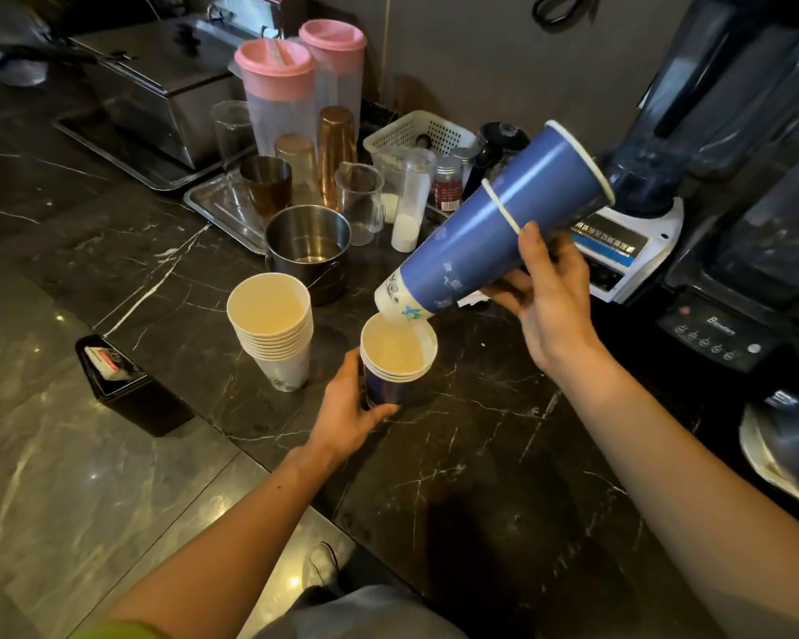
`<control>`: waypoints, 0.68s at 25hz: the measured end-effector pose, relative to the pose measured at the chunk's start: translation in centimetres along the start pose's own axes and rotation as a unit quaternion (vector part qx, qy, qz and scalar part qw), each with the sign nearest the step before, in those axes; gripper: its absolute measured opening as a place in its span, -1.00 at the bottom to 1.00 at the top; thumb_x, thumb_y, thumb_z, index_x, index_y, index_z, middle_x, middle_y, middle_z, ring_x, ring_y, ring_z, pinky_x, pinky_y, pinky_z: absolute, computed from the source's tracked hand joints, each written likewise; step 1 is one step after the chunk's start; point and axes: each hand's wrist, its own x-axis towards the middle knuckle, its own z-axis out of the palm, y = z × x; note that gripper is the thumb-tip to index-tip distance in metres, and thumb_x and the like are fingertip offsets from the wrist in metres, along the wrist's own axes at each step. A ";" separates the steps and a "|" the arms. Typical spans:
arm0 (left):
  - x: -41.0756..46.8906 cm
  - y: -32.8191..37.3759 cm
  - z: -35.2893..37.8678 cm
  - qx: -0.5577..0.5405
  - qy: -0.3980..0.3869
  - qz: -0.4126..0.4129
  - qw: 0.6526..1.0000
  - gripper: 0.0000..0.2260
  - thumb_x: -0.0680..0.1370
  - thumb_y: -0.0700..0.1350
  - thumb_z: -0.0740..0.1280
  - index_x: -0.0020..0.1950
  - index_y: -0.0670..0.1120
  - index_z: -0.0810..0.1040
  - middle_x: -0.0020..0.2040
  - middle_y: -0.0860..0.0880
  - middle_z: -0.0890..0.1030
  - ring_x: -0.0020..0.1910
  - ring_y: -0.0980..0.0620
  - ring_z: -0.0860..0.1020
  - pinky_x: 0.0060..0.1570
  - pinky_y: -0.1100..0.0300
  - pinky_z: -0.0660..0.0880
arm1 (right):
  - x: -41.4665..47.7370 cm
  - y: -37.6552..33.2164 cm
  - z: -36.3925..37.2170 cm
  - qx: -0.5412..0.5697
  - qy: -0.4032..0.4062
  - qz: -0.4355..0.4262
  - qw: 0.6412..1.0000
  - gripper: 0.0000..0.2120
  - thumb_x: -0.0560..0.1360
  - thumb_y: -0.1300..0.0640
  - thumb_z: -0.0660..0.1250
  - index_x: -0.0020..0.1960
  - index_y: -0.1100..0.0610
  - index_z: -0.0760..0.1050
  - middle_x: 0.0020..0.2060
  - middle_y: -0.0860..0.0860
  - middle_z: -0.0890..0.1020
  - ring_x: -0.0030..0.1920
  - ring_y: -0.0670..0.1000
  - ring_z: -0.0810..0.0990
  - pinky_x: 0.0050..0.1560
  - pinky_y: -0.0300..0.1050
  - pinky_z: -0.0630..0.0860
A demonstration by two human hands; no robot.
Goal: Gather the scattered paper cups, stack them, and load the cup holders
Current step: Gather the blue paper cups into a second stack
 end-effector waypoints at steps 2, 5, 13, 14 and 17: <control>0.1 0.1 0.1 0.002 -0.002 -0.003 1.000 -0.19 0.38 -0.17 0.55 0.50 -0.02 0.15 0.46 -0.01 0.38 0.42 -0.01 0.37 0.35 0.07 0.38 | -0.8 0.5 -0.2 -0.009 -0.024 -0.001 1.000 -0.38 0.35 -0.14 0.41 0.34 0.02 0.36 0.27 0.09 0.57 0.21 0.08 0.62 0.10 0.09 0.60; -0.1 0.2 0.2 0.013 -0.003 0.001 1.000 -0.20 0.39 -0.16 0.54 0.50 -0.02 0.15 0.46 -0.01 0.38 0.43 -0.03 0.38 0.34 0.02 0.41 | -1.8 1.6 -0.5 -0.026 -0.052 0.003 0.998 -0.39 0.38 -0.07 0.41 0.37 0.03 0.35 0.28 0.07 0.56 0.23 0.06 0.60 0.08 0.00 0.61; 0.0 0.0 0.2 0.020 -0.010 -0.002 1.000 -0.19 0.38 -0.14 0.54 0.50 0.01 0.15 0.46 0.01 0.38 0.42 -0.02 0.39 0.35 -0.02 0.41 | -2.6 2.7 0.1 -0.140 -0.094 -0.038 0.985 -0.48 0.44 0.07 0.42 0.36 0.03 0.34 0.19 -0.12 0.56 0.19 -0.18 0.58 0.10 -0.23 0.56; 0.0 -0.2 0.2 0.018 -0.011 0.001 1.000 -0.19 0.38 -0.14 0.55 0.49 0.02 0.16 0.45 0.02 0.39 0.42 -0.01 0.39 0.35 -0.02 0.41 | -2.7 2.8 0.4 -0.188 -0.119 -0.045 0.974 -0.44 0.41 0.02 0.47 0.35 -0.04 0.34 0.19 -0.18 0.55 0.19 -0.22 0.56 0.11 -0.27 0.54; -0.1 -0.3 0.1 0.011 -0.010 0.011 1.000 -0.21 0.38 -0.14 0.54 0.47 0.06 0.17 0.45 0.03 0.38 0.42 0.03 0.38 0.37 0.01 0.39 | -3.4 4.0 1.0 -0.304 -0.170 -0.024 0.937 -0.36 0.30 -0.17 0.52 0.30 -0.22 0.33 0.16 -0.33 0.53 0.22 -0.29 0.50 0.19 -0.27 0.48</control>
